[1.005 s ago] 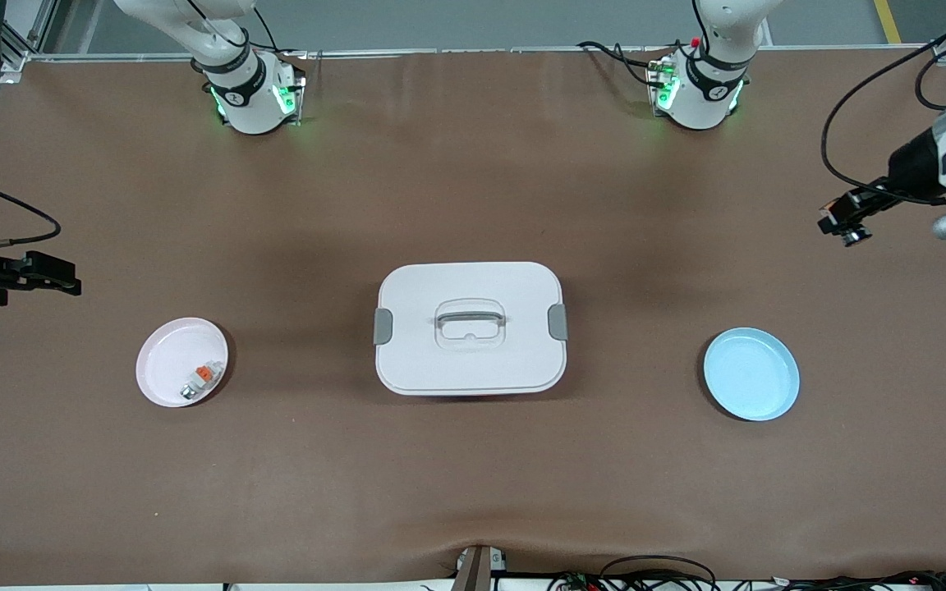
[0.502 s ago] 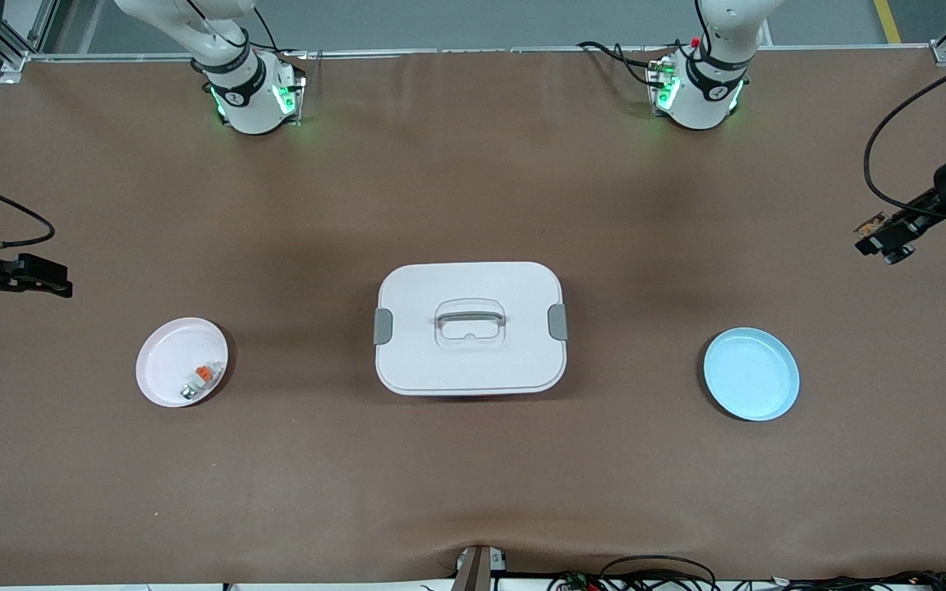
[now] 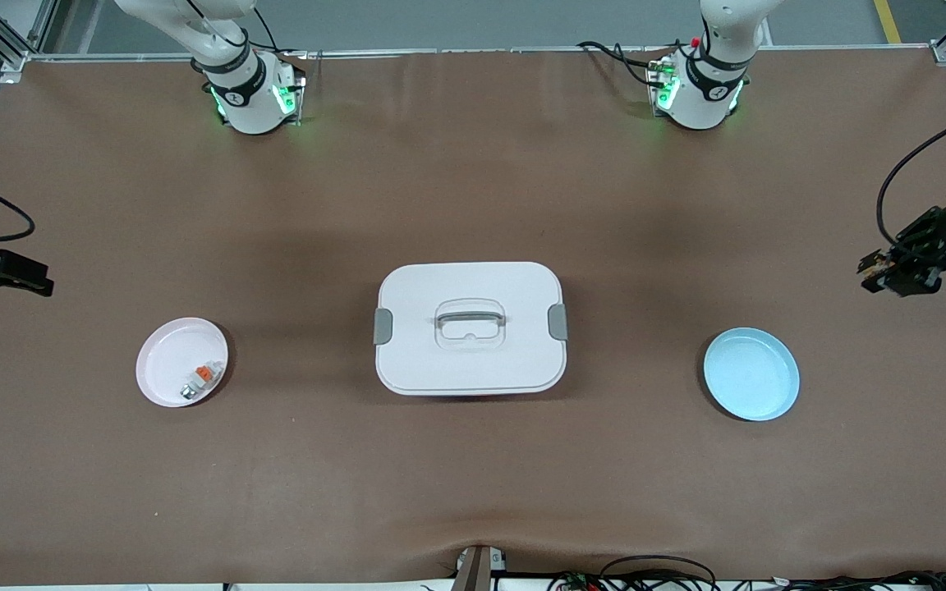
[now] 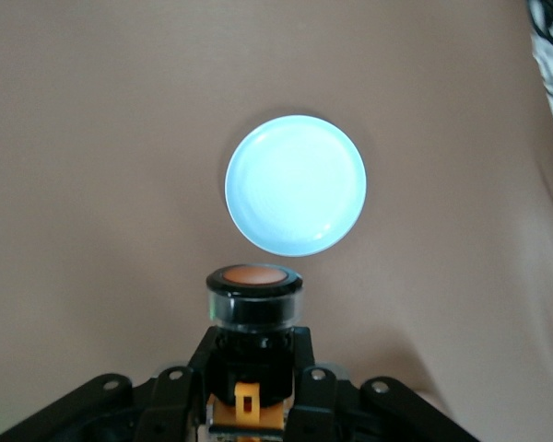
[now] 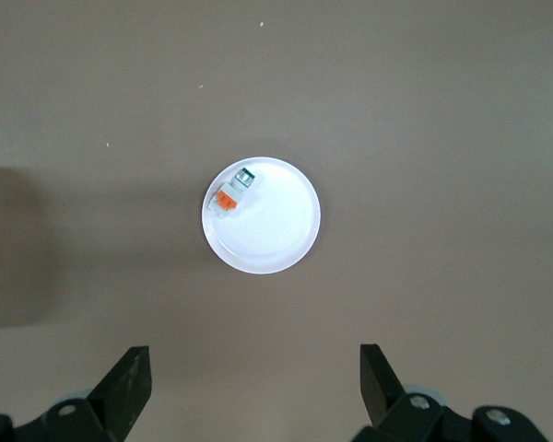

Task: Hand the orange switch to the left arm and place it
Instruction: 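Lower the switch onto the blue plate with the left gripper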

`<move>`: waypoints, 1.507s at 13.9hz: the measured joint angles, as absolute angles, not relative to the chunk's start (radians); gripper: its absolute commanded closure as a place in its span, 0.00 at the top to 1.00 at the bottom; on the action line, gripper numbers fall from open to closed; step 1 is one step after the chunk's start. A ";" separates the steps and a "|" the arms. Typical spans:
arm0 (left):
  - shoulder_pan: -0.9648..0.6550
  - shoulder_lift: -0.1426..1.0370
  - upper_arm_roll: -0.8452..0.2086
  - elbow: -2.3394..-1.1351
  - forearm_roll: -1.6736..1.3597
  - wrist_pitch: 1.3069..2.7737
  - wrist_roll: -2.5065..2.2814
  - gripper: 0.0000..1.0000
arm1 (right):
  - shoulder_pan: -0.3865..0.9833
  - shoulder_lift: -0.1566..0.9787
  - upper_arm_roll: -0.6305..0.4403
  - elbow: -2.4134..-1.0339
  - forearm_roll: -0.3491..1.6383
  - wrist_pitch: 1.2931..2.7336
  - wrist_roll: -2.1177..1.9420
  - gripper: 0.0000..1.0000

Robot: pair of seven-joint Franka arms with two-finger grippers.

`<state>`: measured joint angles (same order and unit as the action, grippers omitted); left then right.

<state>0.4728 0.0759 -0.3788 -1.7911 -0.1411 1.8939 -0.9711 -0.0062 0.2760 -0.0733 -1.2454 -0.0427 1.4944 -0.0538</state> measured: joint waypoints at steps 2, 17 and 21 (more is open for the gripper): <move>0.352 0.111 -0.306 -1.784 -0.095 1.928 -1.132 0.14 | -0.002 0.261 -0.067 -1.245 -0.044 1.494 -0.022 1.00; 0.255 0.424 -0.229 -1.784 0.097 2.161 -1.462 0.14 | -0.056 0.172 -0.066 -1.246 0.008 1.312 -0.005 1.00; 0.248 0.503 -0.229 -1.783 0.113 2.264 -1.528 0.14 | -0.055 0.142 -0.058 -1.286 0.015 1.314 -0.005 1.00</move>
